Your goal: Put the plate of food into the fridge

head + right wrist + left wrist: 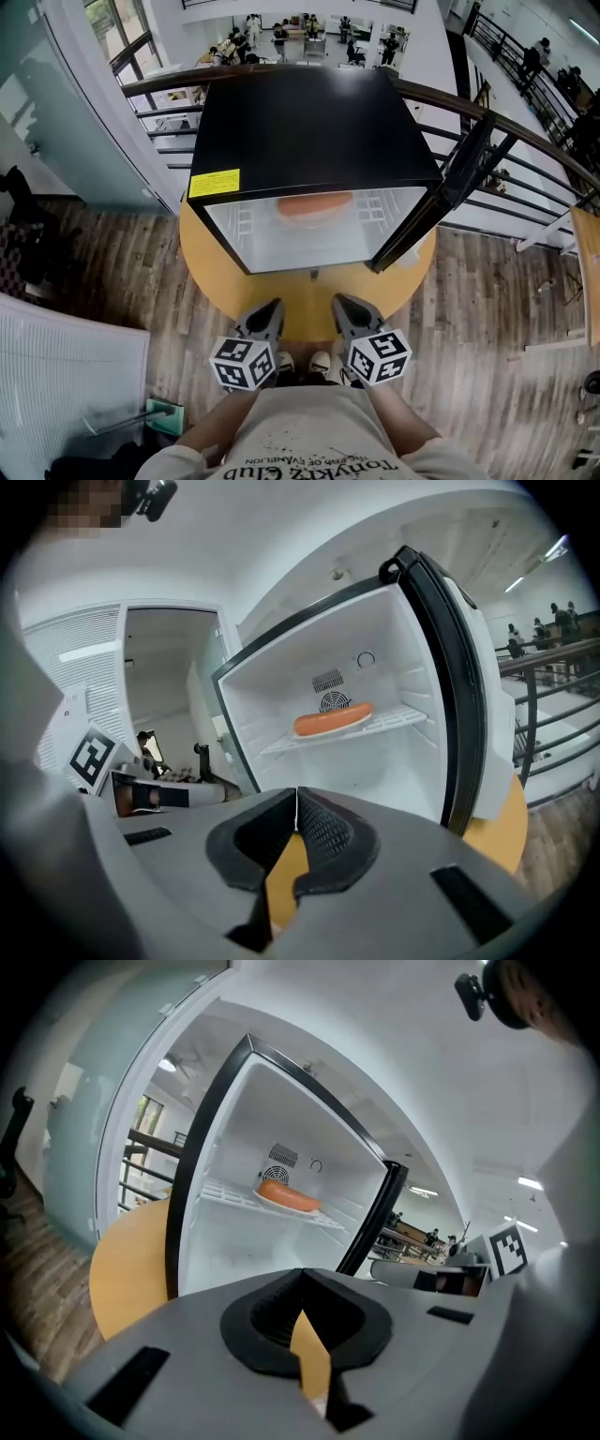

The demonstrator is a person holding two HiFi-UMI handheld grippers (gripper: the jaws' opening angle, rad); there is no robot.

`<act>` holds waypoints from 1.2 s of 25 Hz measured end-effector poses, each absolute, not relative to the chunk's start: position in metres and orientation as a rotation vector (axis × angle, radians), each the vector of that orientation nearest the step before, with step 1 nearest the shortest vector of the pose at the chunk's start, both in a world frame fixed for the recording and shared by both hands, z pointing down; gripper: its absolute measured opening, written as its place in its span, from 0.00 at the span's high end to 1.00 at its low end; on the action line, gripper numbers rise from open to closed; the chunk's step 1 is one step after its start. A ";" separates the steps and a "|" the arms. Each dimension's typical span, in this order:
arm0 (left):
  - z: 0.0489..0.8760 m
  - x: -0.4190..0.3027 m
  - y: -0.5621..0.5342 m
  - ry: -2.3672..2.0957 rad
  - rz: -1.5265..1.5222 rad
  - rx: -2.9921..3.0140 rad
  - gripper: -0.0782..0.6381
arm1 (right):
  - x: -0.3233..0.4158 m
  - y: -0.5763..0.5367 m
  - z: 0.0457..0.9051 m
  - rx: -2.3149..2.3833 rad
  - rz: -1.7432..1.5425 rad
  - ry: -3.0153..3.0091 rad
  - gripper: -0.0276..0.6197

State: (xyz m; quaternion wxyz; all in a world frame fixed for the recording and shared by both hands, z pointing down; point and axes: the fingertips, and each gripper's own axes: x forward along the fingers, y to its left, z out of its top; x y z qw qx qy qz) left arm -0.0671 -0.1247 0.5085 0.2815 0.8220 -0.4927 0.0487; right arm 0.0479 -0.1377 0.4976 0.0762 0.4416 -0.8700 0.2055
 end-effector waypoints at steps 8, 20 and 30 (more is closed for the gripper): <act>0.521 -0.054 -0.099 -1.315 0.171 2.193 0.86 | 0.034 -0.104 0.524 1.368 0.711 -2.497 0.91; 0.527 -0.046 -0.095 -1.298 0.254 2.236 0.86 | 0.022 -0.097 0.532 1.316 0.703 -2.477 0.92; 0.530 -0.048 -0.099 -1.304 0.256 2.217 0.86 | 0.020 -0.102 0.535 1.297 0.688 -2.470 0.92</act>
